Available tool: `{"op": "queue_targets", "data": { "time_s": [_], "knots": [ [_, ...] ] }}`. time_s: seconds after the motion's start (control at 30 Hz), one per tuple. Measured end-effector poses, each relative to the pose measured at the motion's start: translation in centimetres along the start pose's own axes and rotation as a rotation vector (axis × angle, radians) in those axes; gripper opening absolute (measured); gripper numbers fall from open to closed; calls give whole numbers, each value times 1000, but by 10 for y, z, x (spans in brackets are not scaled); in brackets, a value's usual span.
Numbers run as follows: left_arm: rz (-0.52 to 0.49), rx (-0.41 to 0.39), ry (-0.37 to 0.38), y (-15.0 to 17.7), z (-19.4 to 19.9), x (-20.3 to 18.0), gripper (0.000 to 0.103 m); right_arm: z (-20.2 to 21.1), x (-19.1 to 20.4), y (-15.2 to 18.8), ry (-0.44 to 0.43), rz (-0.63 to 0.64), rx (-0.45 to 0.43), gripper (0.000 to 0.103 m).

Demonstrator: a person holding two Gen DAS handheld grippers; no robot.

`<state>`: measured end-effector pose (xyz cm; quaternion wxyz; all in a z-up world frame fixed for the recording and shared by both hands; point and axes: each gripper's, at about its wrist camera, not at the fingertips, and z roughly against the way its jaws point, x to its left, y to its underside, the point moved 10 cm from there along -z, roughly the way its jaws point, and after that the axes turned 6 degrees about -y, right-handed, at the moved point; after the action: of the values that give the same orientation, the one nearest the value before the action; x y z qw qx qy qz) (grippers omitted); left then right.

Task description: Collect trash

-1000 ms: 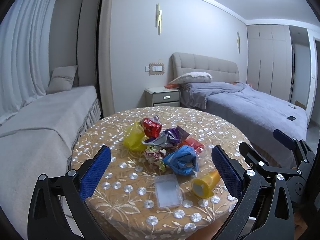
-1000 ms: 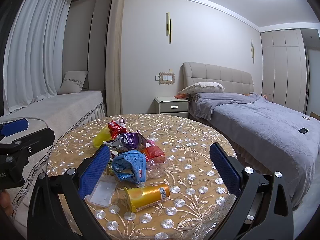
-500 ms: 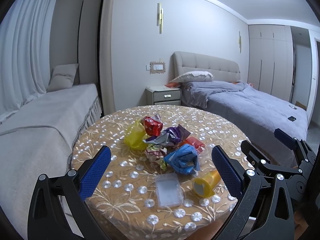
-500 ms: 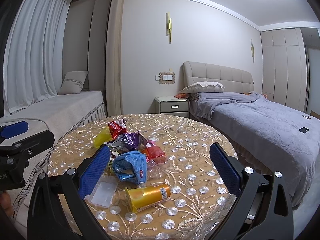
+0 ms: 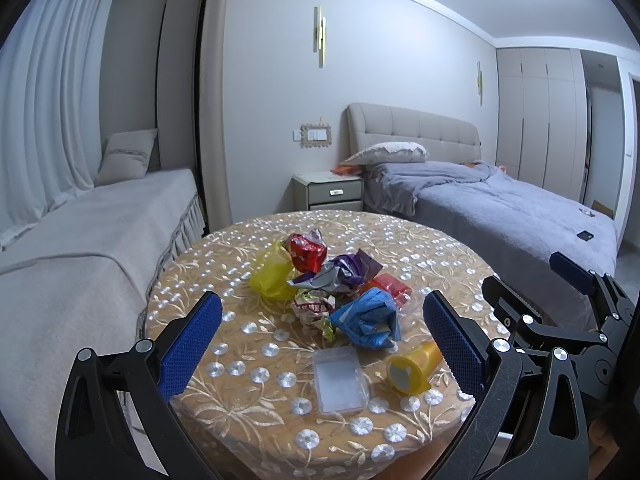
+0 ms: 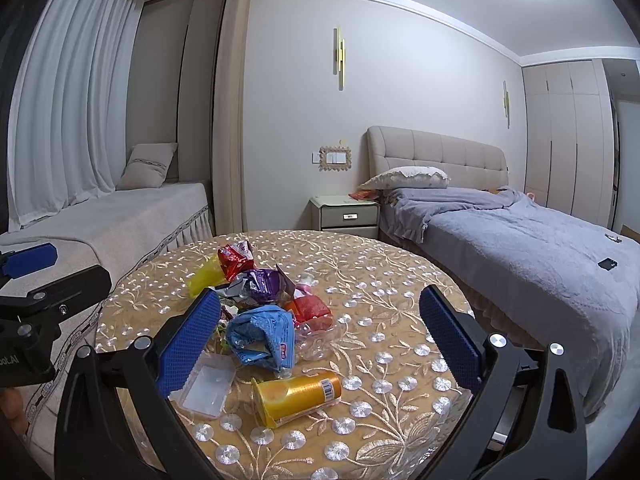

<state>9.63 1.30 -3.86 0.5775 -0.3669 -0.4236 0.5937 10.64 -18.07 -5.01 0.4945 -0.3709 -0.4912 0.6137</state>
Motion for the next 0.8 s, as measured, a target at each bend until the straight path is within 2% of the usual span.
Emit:
{"op": "queue_targets", "data": {
  "time_s": [0.8],
  "knots": [
    [-3,1,-3,0,0,0,98,0,1,1,-1,1,3,99]
  ]
}}
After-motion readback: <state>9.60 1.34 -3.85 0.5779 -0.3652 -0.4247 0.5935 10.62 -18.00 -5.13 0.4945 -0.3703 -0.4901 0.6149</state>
